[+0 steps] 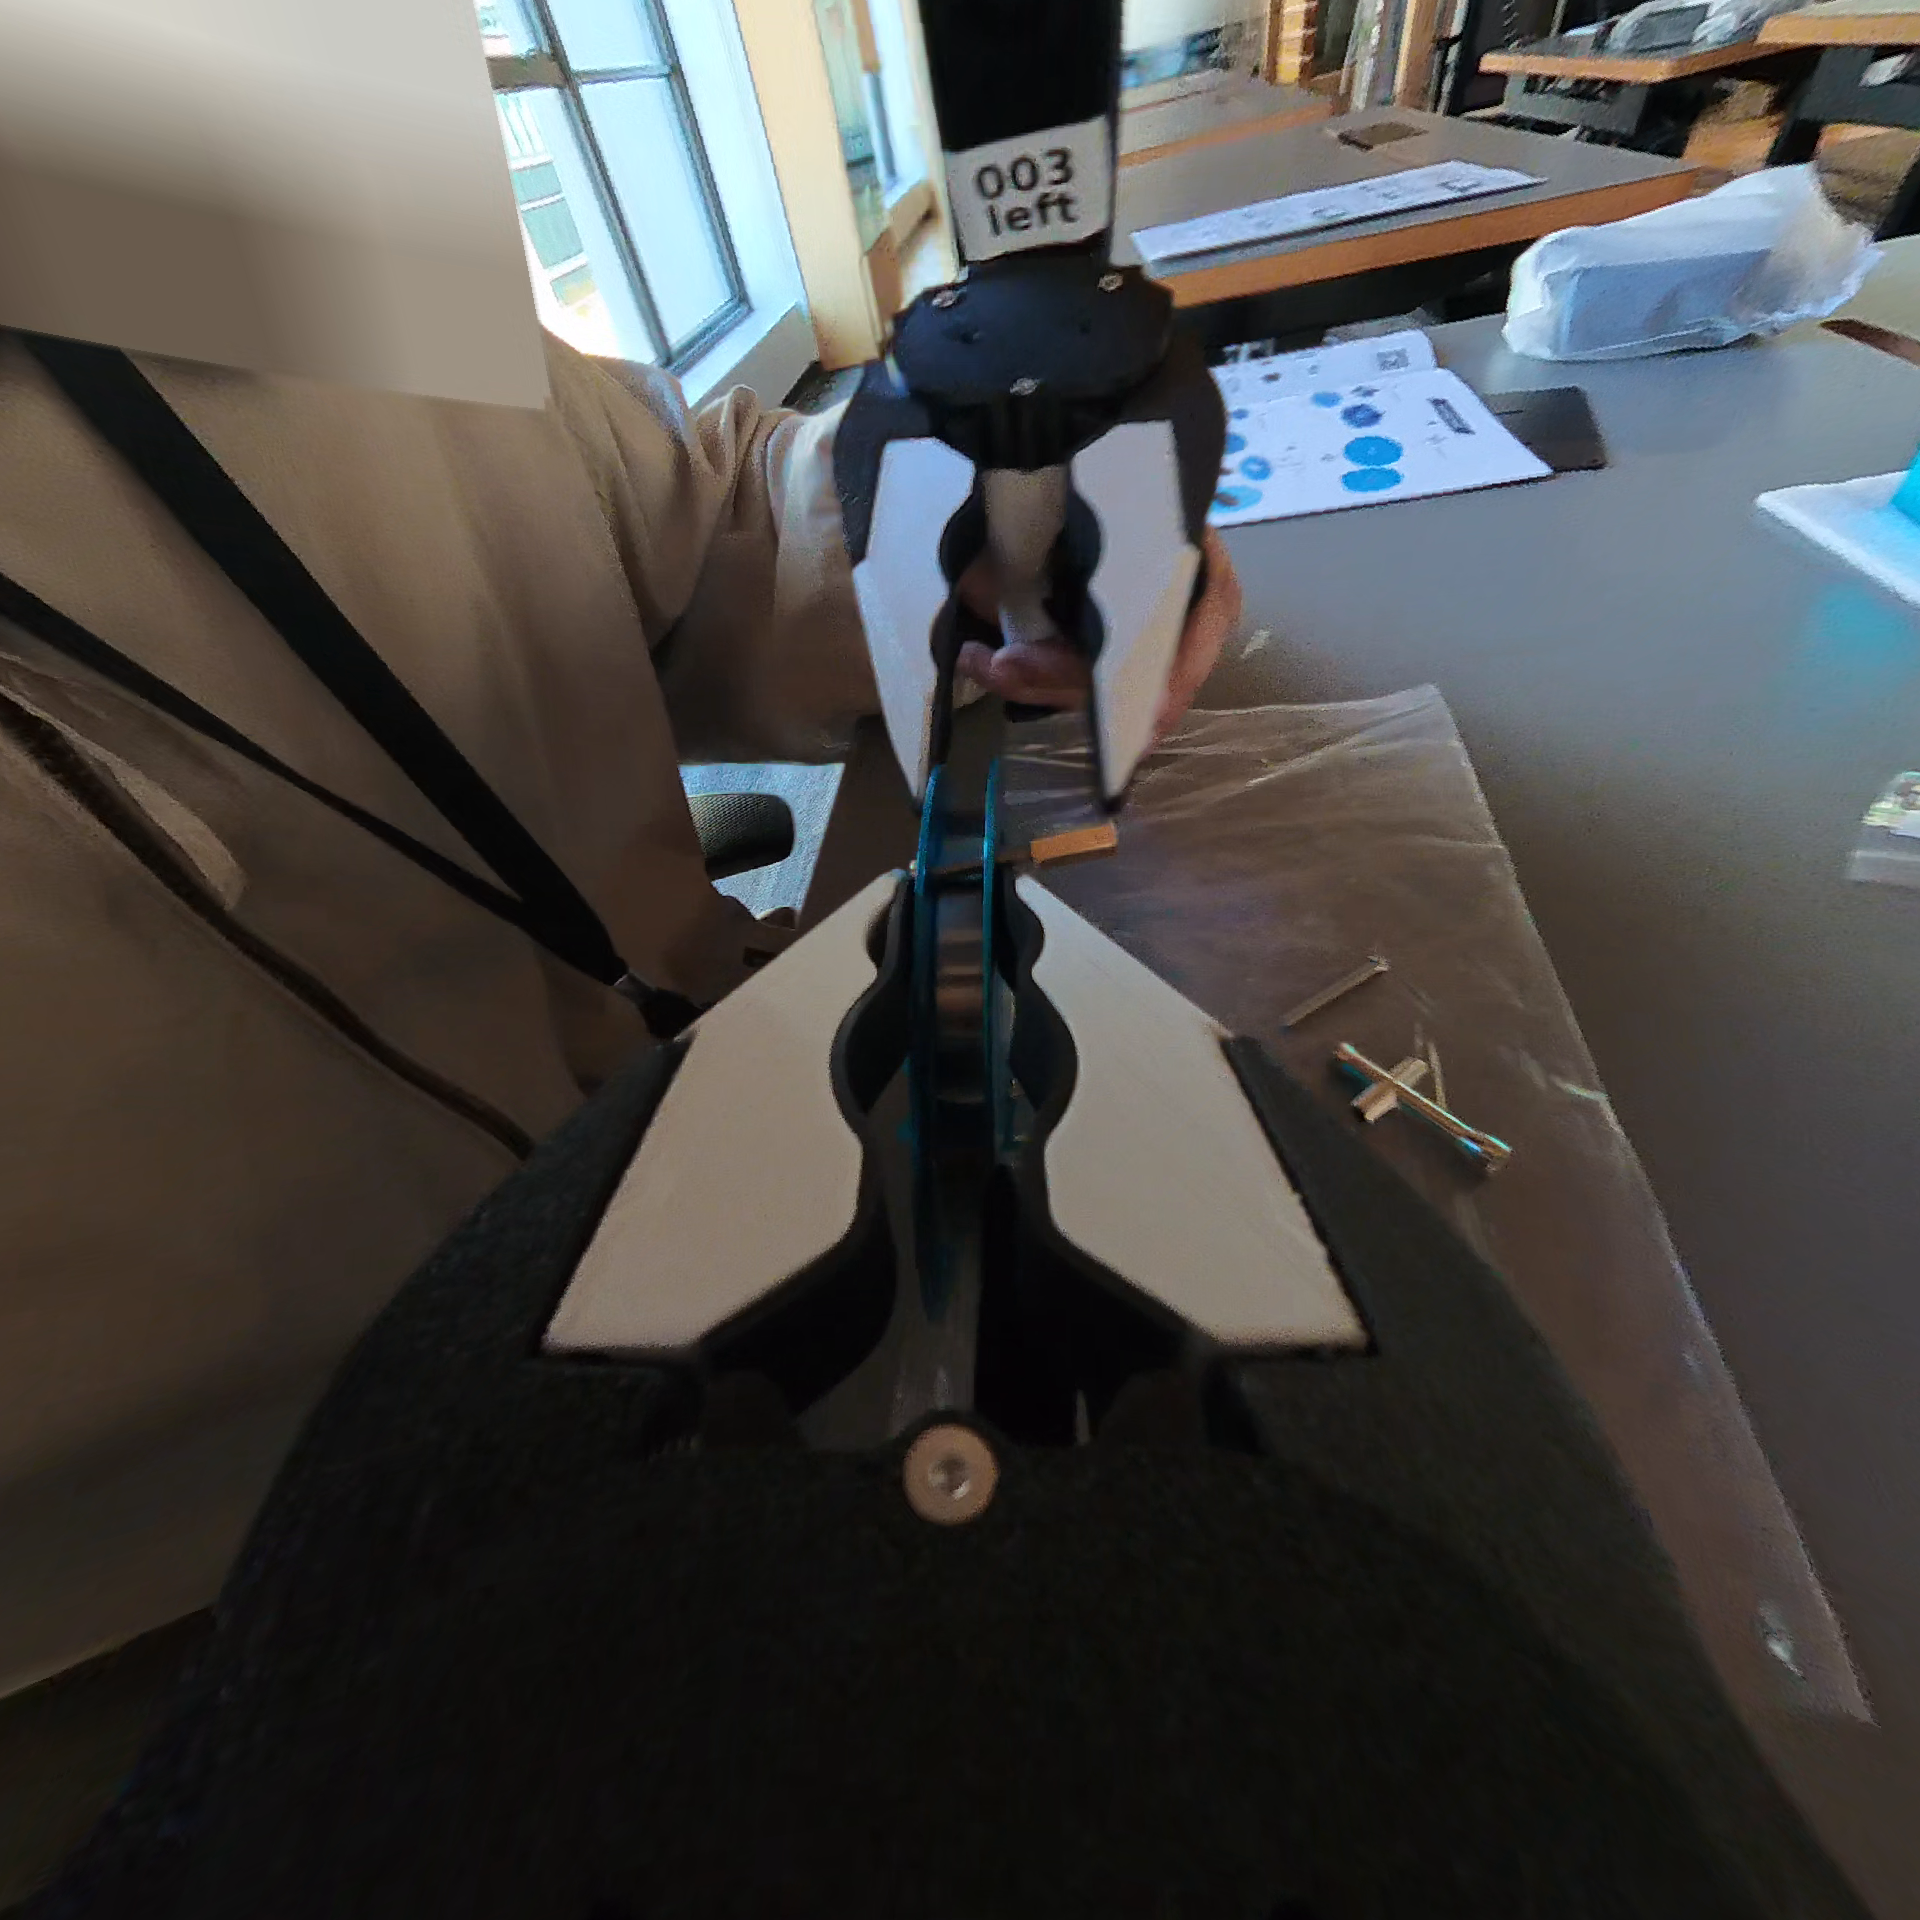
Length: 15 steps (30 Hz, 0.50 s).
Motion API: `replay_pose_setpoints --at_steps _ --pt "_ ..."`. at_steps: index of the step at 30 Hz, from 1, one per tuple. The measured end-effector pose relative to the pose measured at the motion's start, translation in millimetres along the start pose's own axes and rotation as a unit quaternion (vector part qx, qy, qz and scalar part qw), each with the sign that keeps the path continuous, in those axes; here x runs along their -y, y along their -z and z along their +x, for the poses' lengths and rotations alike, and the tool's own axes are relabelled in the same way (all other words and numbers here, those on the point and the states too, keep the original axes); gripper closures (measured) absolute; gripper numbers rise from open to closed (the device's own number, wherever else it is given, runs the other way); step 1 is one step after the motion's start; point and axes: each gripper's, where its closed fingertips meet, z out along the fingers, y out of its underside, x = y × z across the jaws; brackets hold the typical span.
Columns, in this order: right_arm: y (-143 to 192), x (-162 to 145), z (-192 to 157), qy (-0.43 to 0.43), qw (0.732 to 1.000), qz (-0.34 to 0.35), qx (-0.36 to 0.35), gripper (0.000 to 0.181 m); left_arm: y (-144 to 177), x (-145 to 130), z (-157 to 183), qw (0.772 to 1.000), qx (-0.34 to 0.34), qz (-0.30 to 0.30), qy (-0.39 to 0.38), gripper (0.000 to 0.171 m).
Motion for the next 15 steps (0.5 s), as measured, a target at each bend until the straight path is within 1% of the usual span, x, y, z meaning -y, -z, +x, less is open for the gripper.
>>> replay_pose_setpoints --at_steps 1,2,4,5,6,7,8,9,10,13,15 --pt "3.4 -0.2 3.9 -0.001 1.0 0.006 -0.007 0.167 1.5 -1.7 -7.9 1.0 -0.019 -0.014 -0.003 0.125" --pt "5.9 -0.4 7.6 -0.006 1.0 0.012 -0.01 0.168 3.3 -5.7 -13.4 0.998 -0.044 -0.038 -0.025 0.121" --pt "10.4 -1.1 11.0 -0.017 1.0 0.014 -0.013 0.167 9.7 -8.9 -36.5 0.993 -0.06 -0.071 -0.072 0.136" --pt "12.4 -1.9 10.0 -0.011 1.0 0.014 -0.013 0.167 12.8 -9.2 -49.2 0.991 -0.07 -0.081 -0.08 0.141" --pt "14.3 -2.5 9.2 -0.011 1.0 0.017 -0.011 0.167 14.9 -13.8 -58.9 0.988 -0.089 -0.102 -0.078 0.143" --pt "16.3 -2.9 8.6 -0.016 1.0 0.022 -0.009 0.167 15.1 -24.9 -67.0 0.982 -0.109 -0.136 -0.078 0.142" --pt "18.0 -3.4 8.2 -0.02 0.999 0.027 -0.01 0.167 13.0 -38.5 -76.9 0.973 -0.114 -0.176 -0.092 0.142" --pt "19.5 -3.7 8.3 -0.021 0.999 0.031 -0.013 0.167 8.4 -47.4 -85.1 0.968 -0.113 -0.197 -0.105 0.142" --pt "20.3 -3.8 8.5 -0.022 0.999 0.034 -0.015 0.167 2.7 -53.0 -88.4 0.966 -0.12 -0.206 -0.104 0.142" --pt "19.8 -3.5 9.1 -0.027 0.999 0.038 -0.014 0.167 -14.0 -67.3 -90.7 0.955 -0.147 -0.248 -0.068 0.142" --pt "19.0 -3.4 9.0 -0.029 0.999 0.037 -0.012 0.167 -23.1 -78.7 -97.1 0.949 -0.138 -0.276 -0.07 0.14"
